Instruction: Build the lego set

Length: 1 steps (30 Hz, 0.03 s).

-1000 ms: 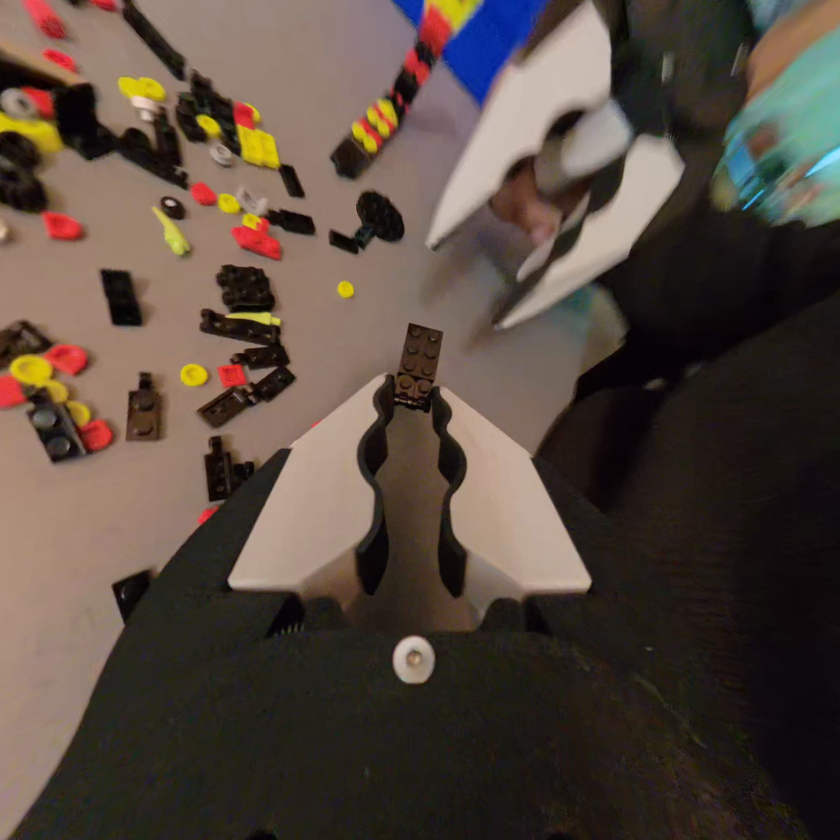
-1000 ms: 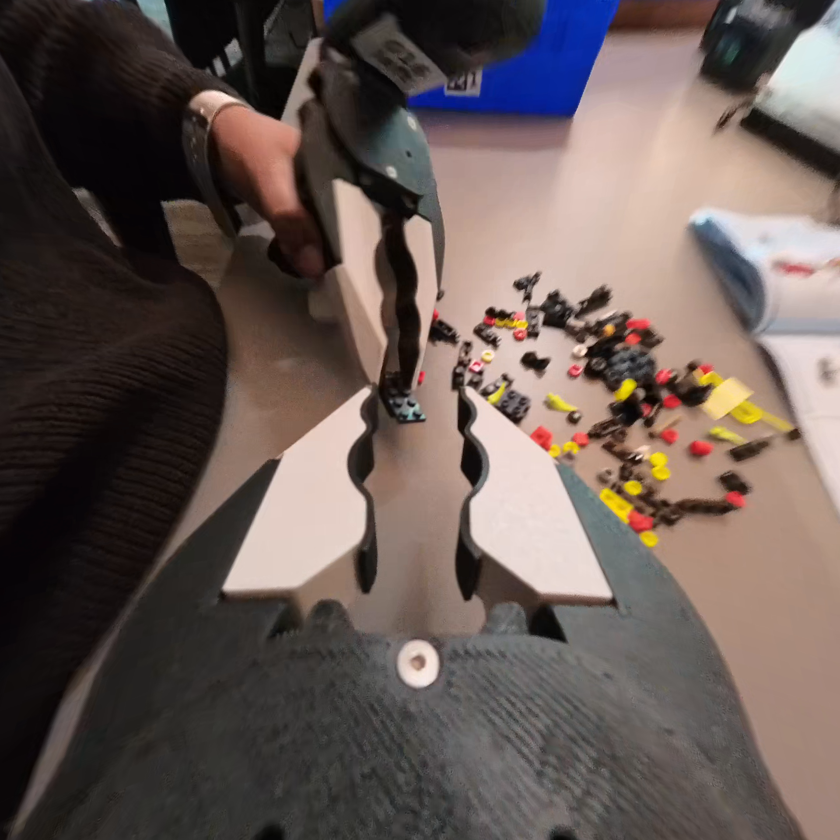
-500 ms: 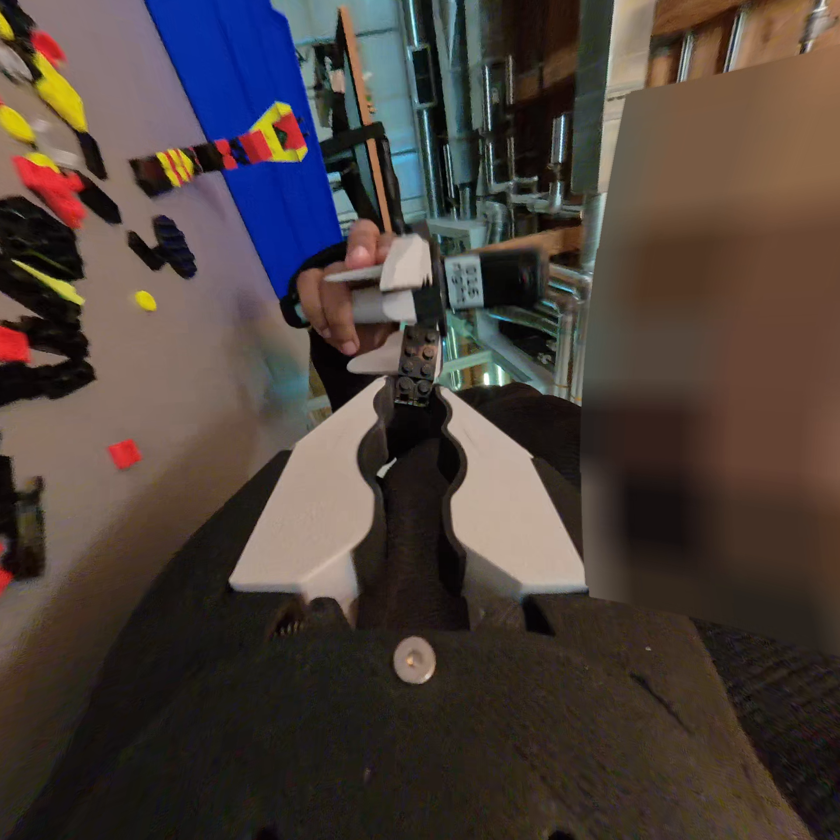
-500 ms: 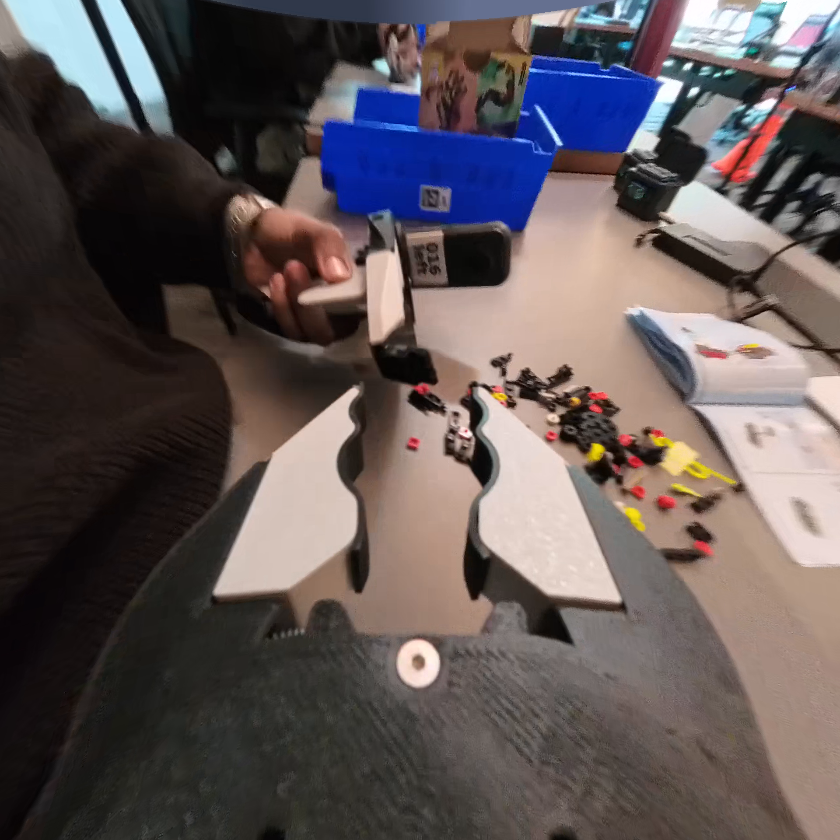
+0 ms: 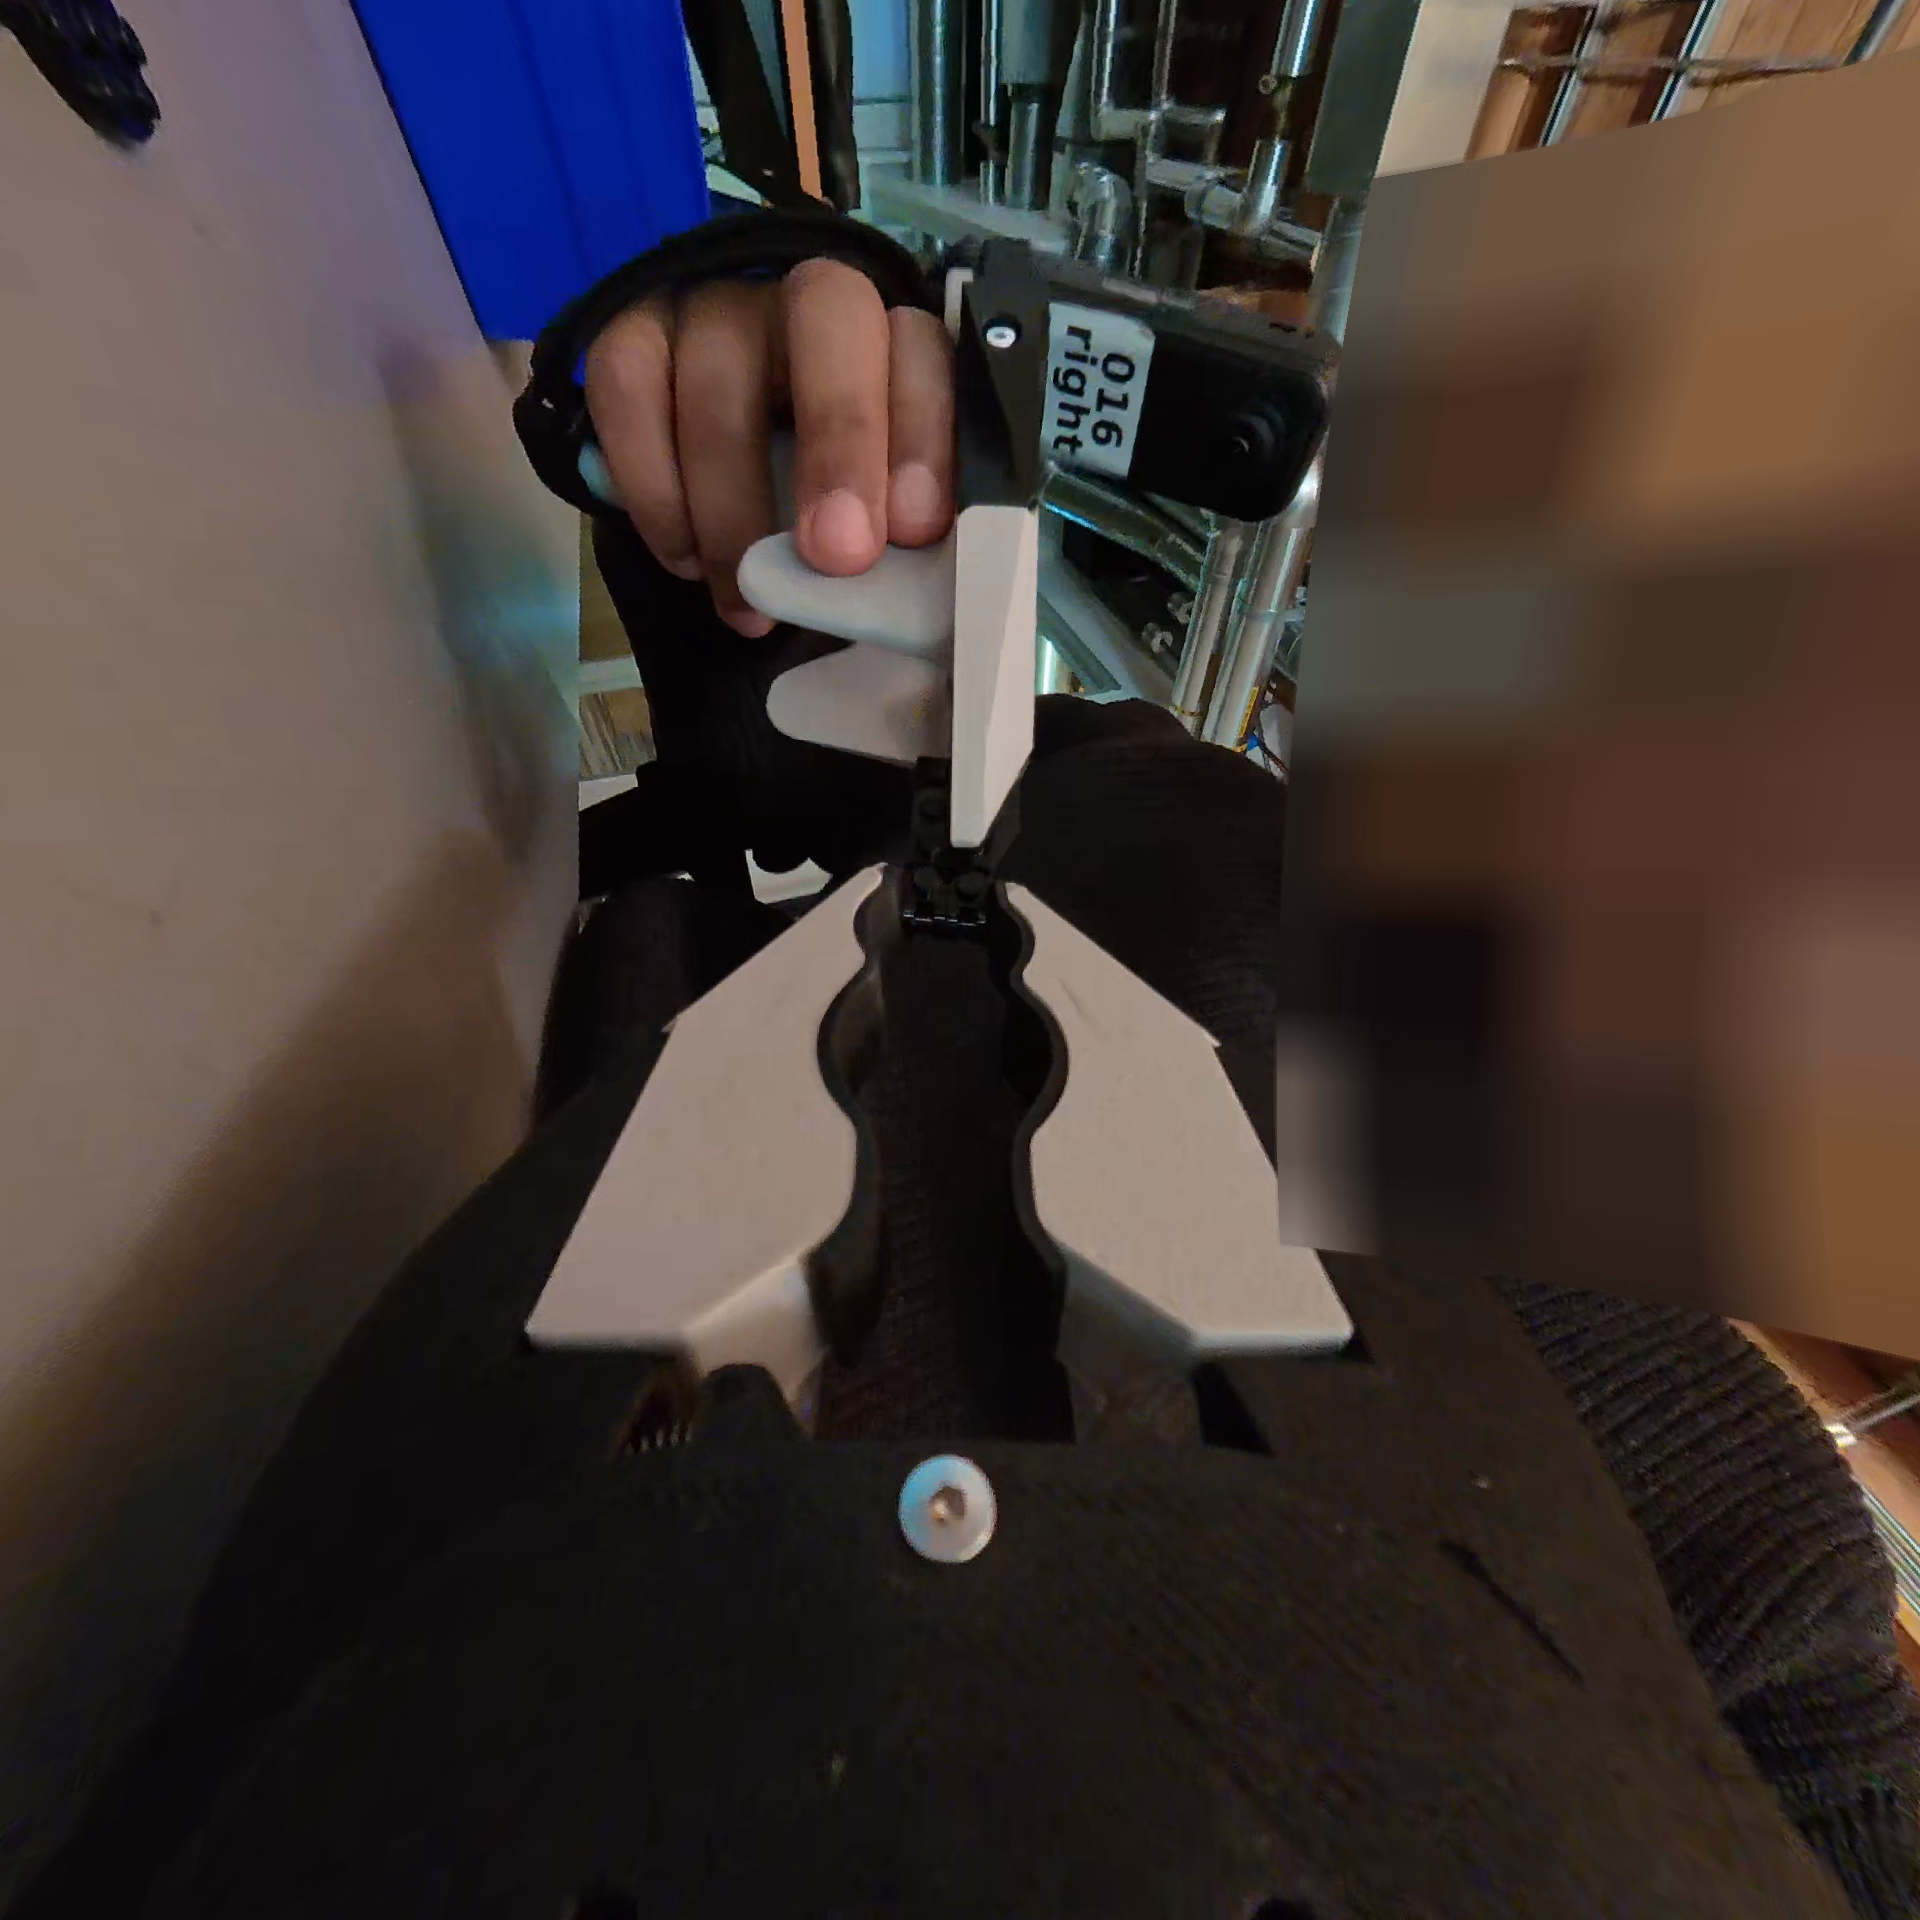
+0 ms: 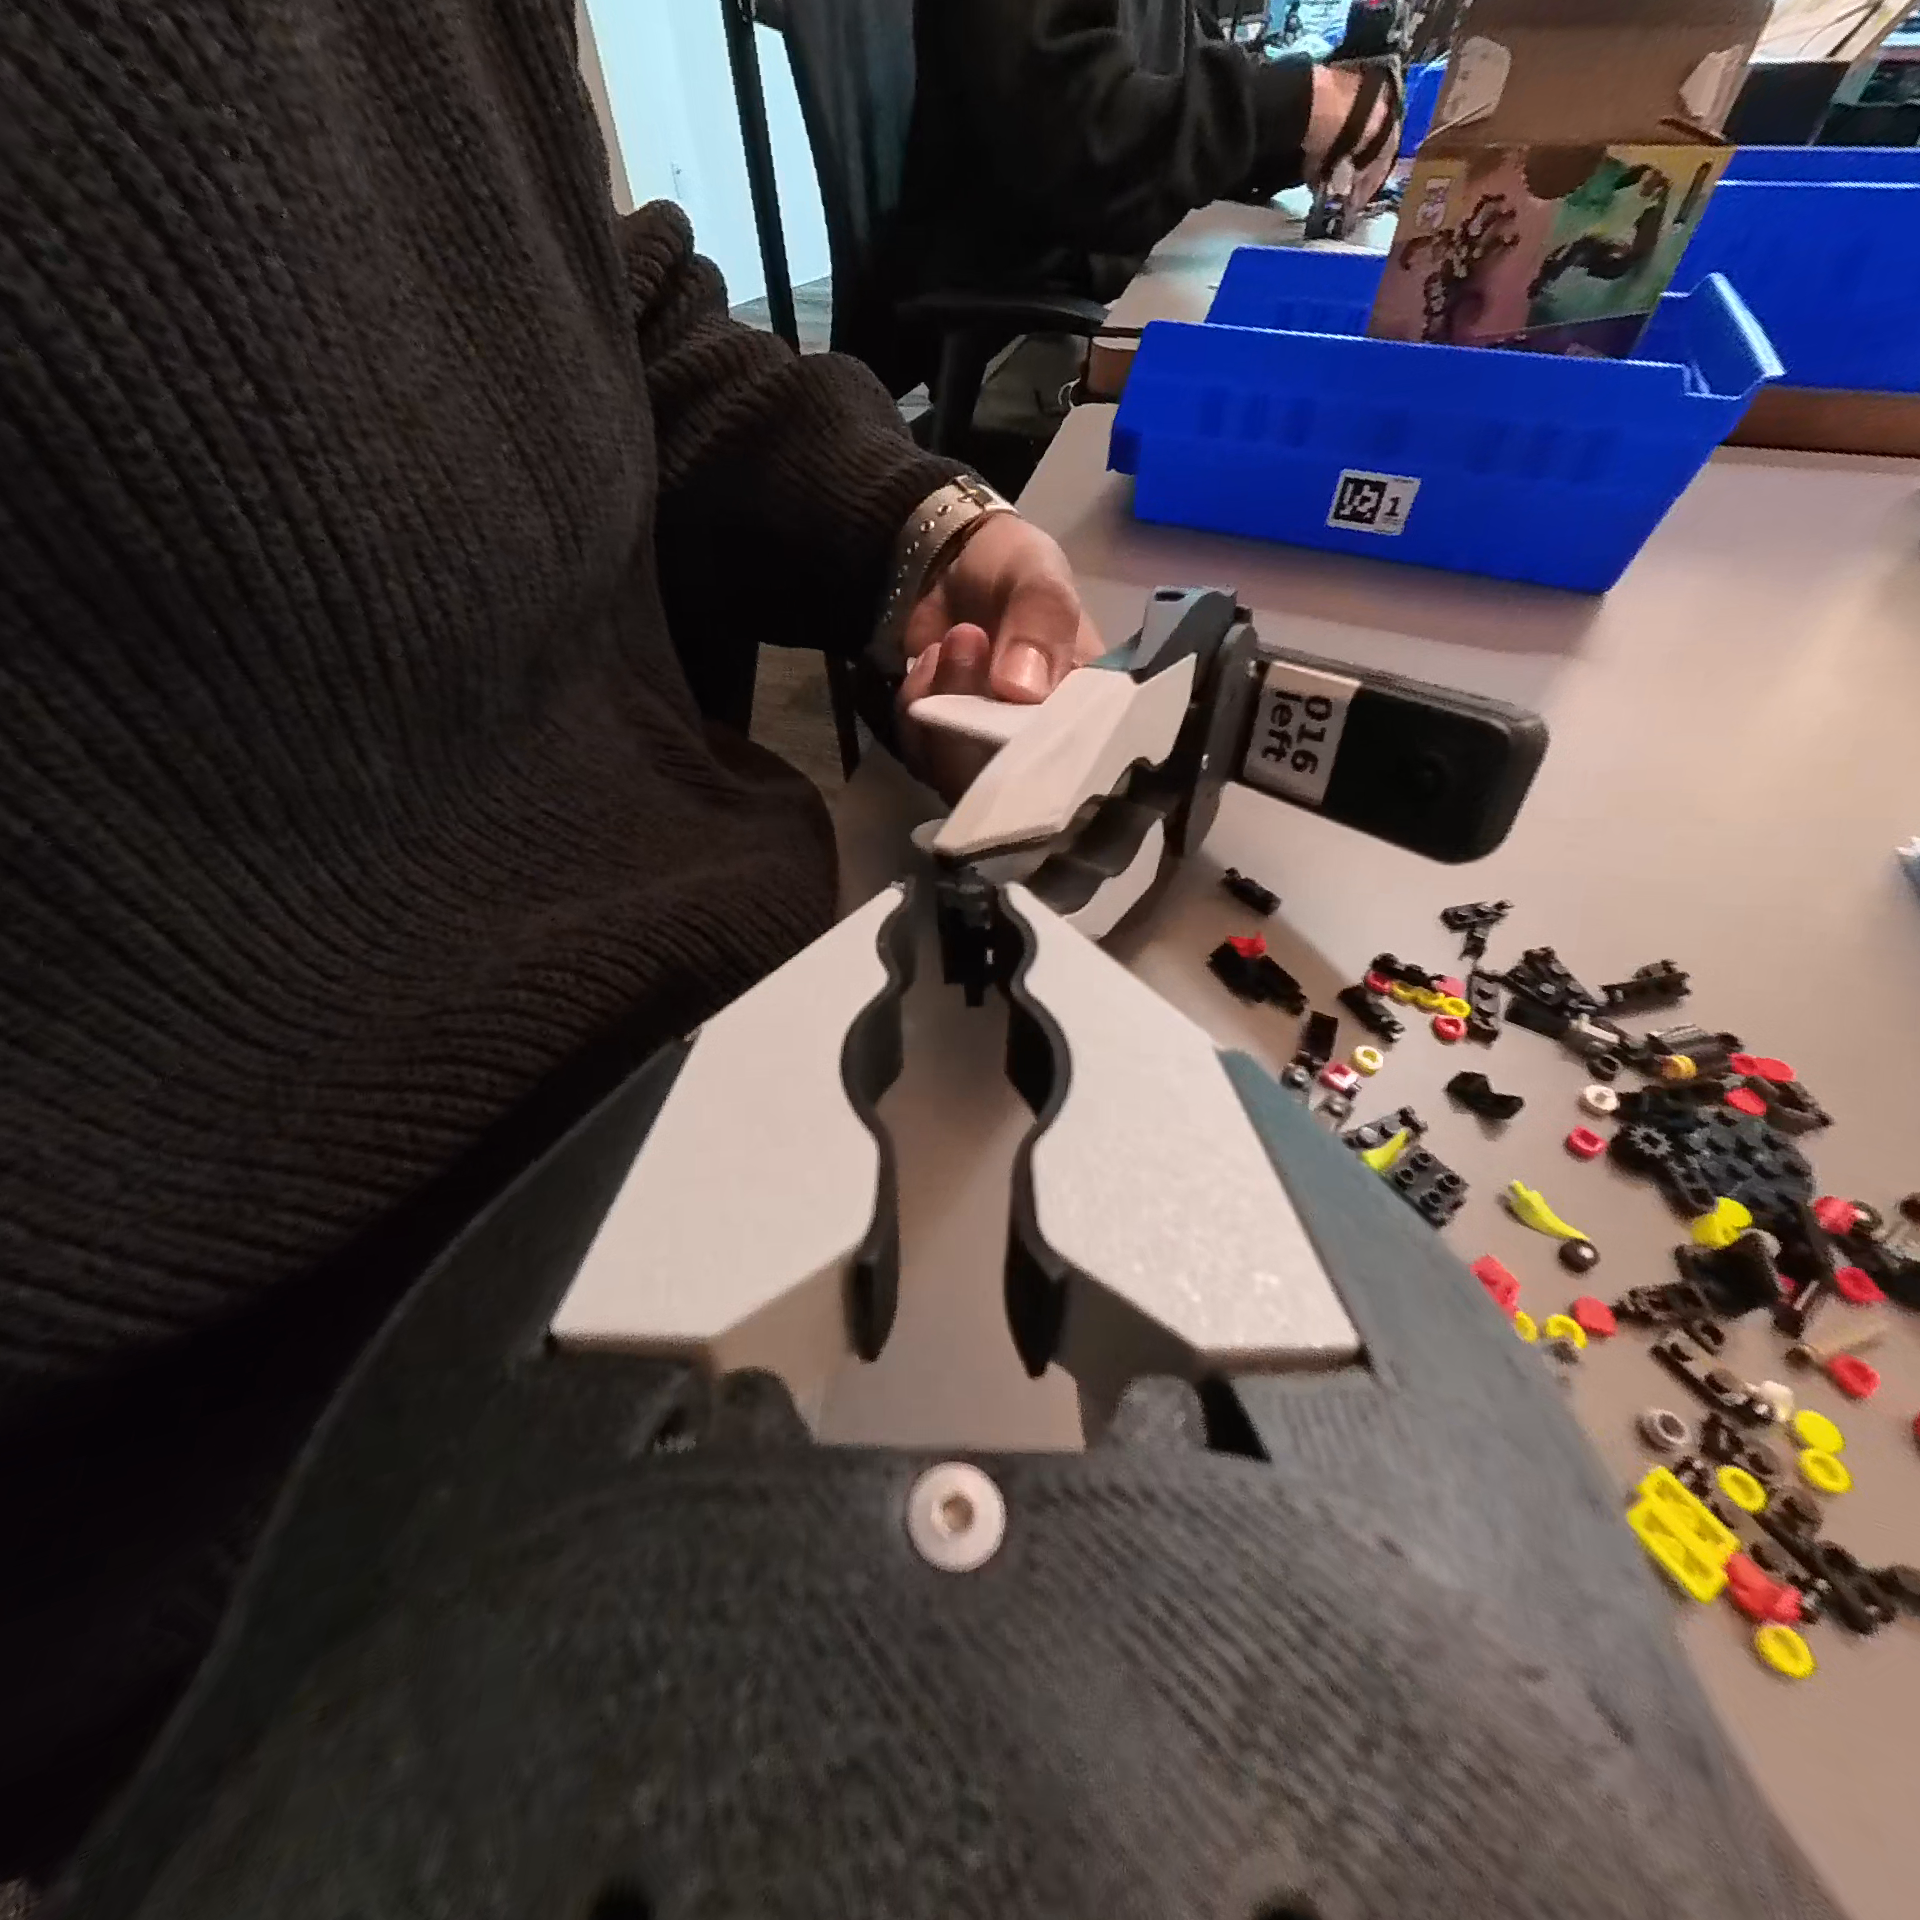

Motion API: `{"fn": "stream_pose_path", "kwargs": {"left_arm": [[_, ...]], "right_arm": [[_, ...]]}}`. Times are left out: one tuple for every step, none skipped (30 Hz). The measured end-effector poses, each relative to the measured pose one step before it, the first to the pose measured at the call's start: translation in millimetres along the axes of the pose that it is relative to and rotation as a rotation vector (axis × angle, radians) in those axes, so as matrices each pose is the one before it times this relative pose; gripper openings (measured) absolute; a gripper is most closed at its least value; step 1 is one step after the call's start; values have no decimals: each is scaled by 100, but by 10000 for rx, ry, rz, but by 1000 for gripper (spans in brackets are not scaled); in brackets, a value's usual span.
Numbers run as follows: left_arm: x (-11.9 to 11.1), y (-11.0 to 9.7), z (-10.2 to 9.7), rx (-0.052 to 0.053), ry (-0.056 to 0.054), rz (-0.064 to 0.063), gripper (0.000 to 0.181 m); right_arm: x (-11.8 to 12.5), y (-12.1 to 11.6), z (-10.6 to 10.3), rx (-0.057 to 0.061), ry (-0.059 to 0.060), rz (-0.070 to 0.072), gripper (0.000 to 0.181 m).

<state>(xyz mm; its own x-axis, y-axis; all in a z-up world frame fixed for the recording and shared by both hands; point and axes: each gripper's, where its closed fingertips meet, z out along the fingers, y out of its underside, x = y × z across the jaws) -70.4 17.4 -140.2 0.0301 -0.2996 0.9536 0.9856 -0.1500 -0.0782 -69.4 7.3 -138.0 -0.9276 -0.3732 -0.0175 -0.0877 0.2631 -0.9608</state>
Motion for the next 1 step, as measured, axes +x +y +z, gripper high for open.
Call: {"fn": "stream_pose_path", "kwargs": {"left_arm": [[-6,161,109,-91,21,-50,13]], "right_arm": [[-111,5,36,-3,-63,-23,8]]}}
